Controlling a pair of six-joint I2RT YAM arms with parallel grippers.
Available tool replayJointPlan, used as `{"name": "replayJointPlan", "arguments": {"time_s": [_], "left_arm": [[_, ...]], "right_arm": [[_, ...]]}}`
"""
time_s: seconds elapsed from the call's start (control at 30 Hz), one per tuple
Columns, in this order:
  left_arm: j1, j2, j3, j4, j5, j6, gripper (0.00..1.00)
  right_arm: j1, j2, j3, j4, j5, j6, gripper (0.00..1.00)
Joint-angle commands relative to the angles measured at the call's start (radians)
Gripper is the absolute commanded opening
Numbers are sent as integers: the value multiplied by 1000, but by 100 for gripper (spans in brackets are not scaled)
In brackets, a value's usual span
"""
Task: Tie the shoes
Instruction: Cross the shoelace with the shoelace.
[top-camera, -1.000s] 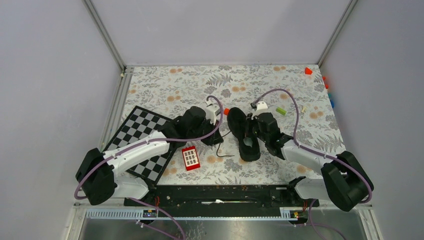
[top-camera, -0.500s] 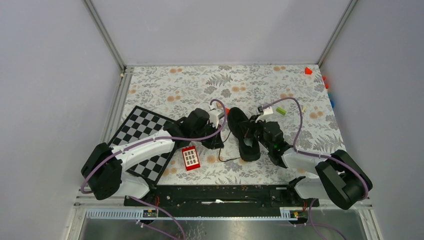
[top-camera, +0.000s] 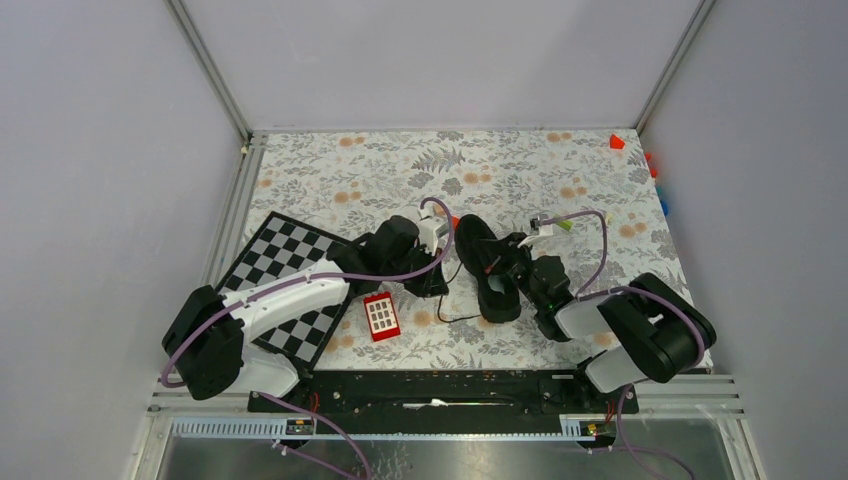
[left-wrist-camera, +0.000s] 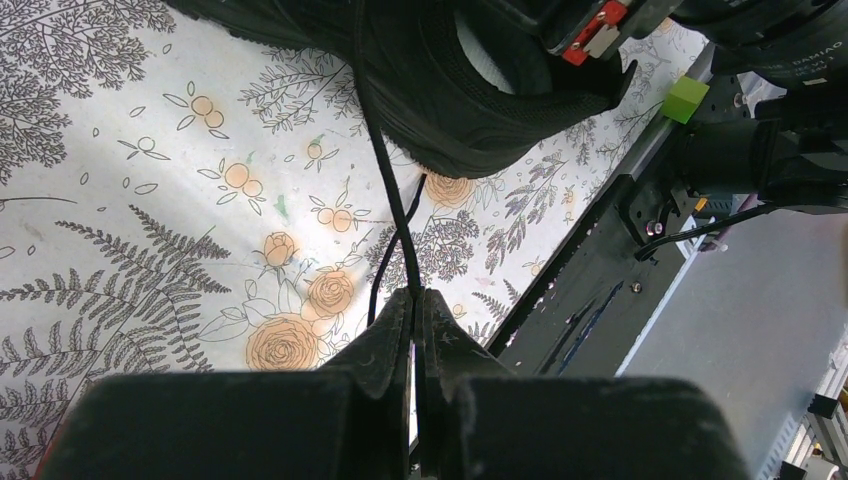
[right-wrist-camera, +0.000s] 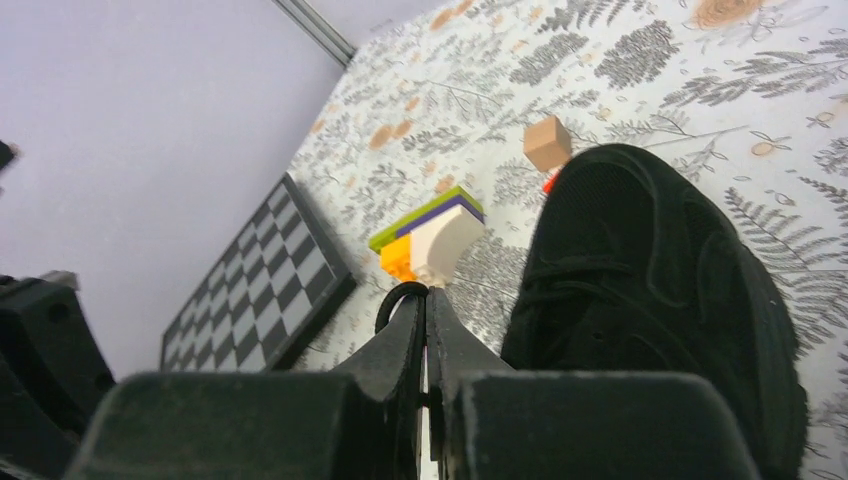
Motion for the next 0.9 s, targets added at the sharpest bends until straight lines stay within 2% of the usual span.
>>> {"name": "replayJointPlan", "arguments": {"time_s": [0.0,0.1,0.3,0.47,0.6,0.87], "left_arm": [[-2,-20,49,34,0,20,0],[-1,-24,44,35,-1,21,0],[3,-24,44,43,-1,23,0],[6,-21,54,48,3,26,0],[9,-16,59,47,2,31,0],[15,-22,64,54,-27,31,0]], "right_arm": [[6,-13,23,174,2,91,0],[-3,-80,15,116,18,53,0],[-9,-262,24,-110,39,-68,0],[-11,-311,36,-235,55,-116,0],[-11,-343,77,-419,55,-135,0],[-11,-509,113,-716,167,-314,0]]}}
